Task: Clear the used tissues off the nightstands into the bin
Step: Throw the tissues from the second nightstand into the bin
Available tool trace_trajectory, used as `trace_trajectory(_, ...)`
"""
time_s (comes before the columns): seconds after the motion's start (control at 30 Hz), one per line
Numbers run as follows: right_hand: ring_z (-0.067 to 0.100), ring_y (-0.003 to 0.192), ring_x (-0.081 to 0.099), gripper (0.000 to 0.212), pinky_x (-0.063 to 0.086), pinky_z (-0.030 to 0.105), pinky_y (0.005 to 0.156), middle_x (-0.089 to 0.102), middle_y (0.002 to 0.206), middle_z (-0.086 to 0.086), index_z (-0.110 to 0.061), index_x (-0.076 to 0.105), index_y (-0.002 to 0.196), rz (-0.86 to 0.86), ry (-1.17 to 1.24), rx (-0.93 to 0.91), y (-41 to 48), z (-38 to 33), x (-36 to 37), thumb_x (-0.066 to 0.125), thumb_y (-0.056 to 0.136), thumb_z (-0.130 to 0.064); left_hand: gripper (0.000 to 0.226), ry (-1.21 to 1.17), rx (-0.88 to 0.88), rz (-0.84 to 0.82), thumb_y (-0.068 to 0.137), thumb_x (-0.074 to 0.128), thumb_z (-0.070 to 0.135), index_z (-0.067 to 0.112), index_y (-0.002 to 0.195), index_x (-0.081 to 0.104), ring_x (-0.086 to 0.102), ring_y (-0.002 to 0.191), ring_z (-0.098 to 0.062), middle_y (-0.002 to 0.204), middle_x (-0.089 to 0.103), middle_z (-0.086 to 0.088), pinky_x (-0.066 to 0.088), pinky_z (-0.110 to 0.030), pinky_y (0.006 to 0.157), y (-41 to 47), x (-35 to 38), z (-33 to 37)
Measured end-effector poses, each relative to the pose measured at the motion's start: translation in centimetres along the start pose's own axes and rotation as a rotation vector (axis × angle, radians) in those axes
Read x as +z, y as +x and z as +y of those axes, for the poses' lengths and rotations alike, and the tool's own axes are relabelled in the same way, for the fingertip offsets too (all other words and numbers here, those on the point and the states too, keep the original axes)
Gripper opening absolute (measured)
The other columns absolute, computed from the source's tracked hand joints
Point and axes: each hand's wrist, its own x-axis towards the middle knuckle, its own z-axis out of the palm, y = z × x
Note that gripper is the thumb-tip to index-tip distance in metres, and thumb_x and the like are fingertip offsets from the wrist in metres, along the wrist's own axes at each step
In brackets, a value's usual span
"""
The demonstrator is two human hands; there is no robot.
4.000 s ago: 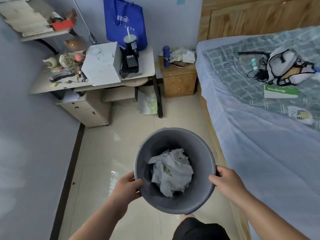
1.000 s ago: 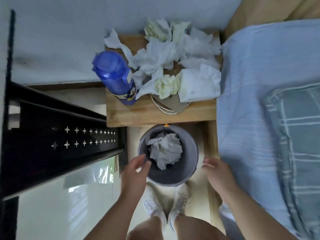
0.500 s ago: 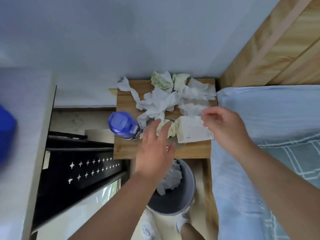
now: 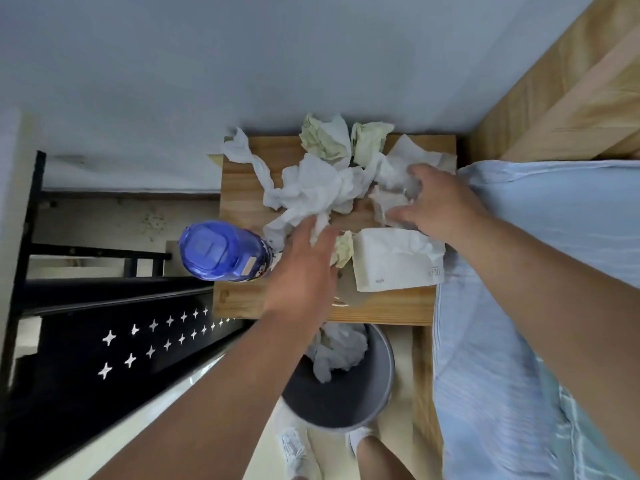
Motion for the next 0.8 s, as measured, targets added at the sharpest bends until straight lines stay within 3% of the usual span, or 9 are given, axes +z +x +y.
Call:
trace_trajectory(0.07, 0.029, 0.087, 0.064, 0.029, 0.042, 0.029, 0.06, 0.067, 0.094, 0.003, -0.023, 0.06, 0.099, 0.109, -0.028, -0.032, 0.1, 0.4, 0.2, 0.079, 0.084, -0.04, 0.062, -0.012, 0.018, 0.031, 0.1, 0.063, 0.02, 0.035, 0.153, 0.034, 0.04, 0.15, -0.023, 0.174, 0.011, 0.0, 0.058, -0.044, 0.096, -0.3, 0.0, 0.1)
trace_trajectory(0.13, 0.026, 0.076, 0.06, 0.028, 0.029, 0.025, 0.052, 0.057, 0.075, -0.004, -0.025, 0.051, 0.079, 0.188, -0.037, -0.076, -0.2, 0.6, -0.1, 0.072, 0.092, -0.037, 0.061, -0.044, 0.045, 0.072, 0.1, 0.064, 0.023, 0.032, 0.153, 0.035, 0.038, 0.152, -0.023, 0.175, 0.011, 0.002, 0.058, -0.045, 0.096, -0.8, -0.2, 0.2)
trace_trajectory(0.2, 0.025, 0.07, 0.056, 0.035, 0.027, 0.027, 0.051, 0.052, 0.067, -0.006, -0.023, 0.048, 0.071, 0.235, -0.022, -0.086, -0.8, 0.5, -0.8, 0.069, 0.094, -0.039, 0.06, -0.102, 0.063, 0.128, 0.099, 0.065, 0.026, 0.03, 0.153, 0.038, 0.037, 0.152, -0.02, 0.172, 0.022, 0.004, 0.054, -0.044, 0.1, -1.6, -0.7, 0.4)
trace_trajectory(0.3, 0.026, 0.067, 0.055, 0.035, 0.037, 0.034, 0.056, 0.059, 0.068, 0.002, -0.015, 0.054, 0.072, 0.306, 0.113, -0.091, -2.2, 0.2, -2.4, 0.069, 0.09, -0.04, 0.056, -0.236, 0.091, 0.204, 0.098, 0.066, 0.03, 0.032, 0.149, 0.043, 0.045, 0.141, -0.013, 0.155, 0.044, 0.009, 0.052, -0.033, 0.098, -2.9, -1.3, 0.9)
trace_trajectory(0.4, 0.02, 0.065, 0.056, 0.035, 0.042, 0.033, 0.061, 0.063, 0.07, 0.002, -0.01, 0.059, 0.076, 0.372, 0.285, -0.117, -4.3, -0.5, -4.2, 0.072, 0.089, -0.04, 0.053, -0.462, 0.05, 0.182, 0.096, 0.069, 0.037, 0.036, 0.144, 0.046, 0.049, 0.118, 0.009, 0.133, 0.051, 0.02, 0.043, -0.007, 0.088, -4.6, -1.9, 1.5)
trace_trajectory(0.53, 0.006, 0.054, 0.04, 0.043, 0.034, 0.018, 0.051, 0.05, 0.06, -0.001, -0.009, 0.051, 0.069, 0.394, 0.475, -0.095, -8.9, -1.3, -4.8, 0.076, 0.084, -0.039, 0.047, -0.747, -0.027, 0.097, 0.09, 0.07, 0.054, 0.05, 0.135, 0.053, 0.064, 0.115, 0.0, 0.124, 0.065, 0.021, 0.057, -0.023, 0.086, -8.3, -2.0, 1.4)
trace_trajectory(0.63, 0.002, 0.05, 0.042, 0.038, 0.035, 0.011, 0.048, 0.052, 0.059, -0.004, -0.02, 0.052, 0.064, 0.327, 0.585, -0.097, -14.1, -1.1, -2.7, 0.078, 0.085, -0.038, 0.04, -0.818, -0.08, 0.055, 0.089, 0.072, 0.052, 0.05, 0.128, 0.06, 0.069, 0.109, -0.004, 0.117, 0.071, 0.02, 0.059, -0.032, 0.085, -12.1, -0.5, -0.1)
trace_trajectory(0.73, 0.002, 0.049, 0.04, 0.038, 0.034, 0.013, 0.047, 0.049, 0.059, 0.001, -0.018, 0.052, 0.067, 0.227, 0.607, -0.056, -19.1, -0.1, 1.5, 0.075, 0.085, -0.042, 0.041, -0.797, -0.197, -0.01, 0.086, 0.074, 0.053, 0.054, 0.125, 0.06, 0.068, 0.107, 0.004, 0.116, 0.072, 0.026, 0.053, -0.018, 0.082, -15.8, 2.3, -2.5)
trace_trajectory(0.8, 0.003, 0.048, 0.037, 0.036, 0.033, 0.014, 0.046, 0.044, 0.054, -0.009, -0.024, 0.051, 0.065, 0.149, 0.61, -0.017, -21.9, 0.8, 5.3, 0.074, 0.087, -0.042, 0.039, -0.79, -0.31, -0.055, 0.086, 0.079, 0.048, 0.055, 0.12, 0.062, 0.067, 0.102, 0.01, 0.11, 0.072, 0.031, 0.049, -0.006, 0.074, -17.7, 5.0, -4.5)
